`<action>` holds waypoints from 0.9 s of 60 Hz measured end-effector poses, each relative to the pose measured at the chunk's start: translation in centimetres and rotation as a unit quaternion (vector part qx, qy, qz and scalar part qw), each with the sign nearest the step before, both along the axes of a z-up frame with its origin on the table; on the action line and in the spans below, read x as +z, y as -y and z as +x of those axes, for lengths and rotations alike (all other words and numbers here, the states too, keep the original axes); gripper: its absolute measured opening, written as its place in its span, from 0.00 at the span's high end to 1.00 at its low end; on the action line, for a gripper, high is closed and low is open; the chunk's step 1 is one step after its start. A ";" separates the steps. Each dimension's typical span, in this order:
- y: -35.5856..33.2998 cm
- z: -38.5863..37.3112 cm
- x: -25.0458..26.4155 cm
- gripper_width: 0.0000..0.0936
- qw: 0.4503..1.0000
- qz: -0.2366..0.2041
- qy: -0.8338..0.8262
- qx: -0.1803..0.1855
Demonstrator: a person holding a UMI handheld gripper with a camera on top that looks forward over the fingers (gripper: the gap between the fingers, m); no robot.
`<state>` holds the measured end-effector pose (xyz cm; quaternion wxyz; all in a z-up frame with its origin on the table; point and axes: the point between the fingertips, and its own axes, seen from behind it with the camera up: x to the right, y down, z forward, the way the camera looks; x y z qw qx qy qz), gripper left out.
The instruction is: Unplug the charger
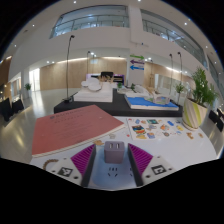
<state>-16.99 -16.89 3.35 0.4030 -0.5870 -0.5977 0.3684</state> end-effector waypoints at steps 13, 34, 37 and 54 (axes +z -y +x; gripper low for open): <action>-0.5 -0.5 0.8 0.85 1.000 -0.003 -0.002 -0.014; -7.7 1.5 16.0 0.85 0.996 -0.013 -0.049 -0.076; -10.3 2.4 15.1 0.85 0.996 0.000 -0.026 -0.085; -21.1 3.5 1.0 0.75 0.986 0.042 0.117 -0.109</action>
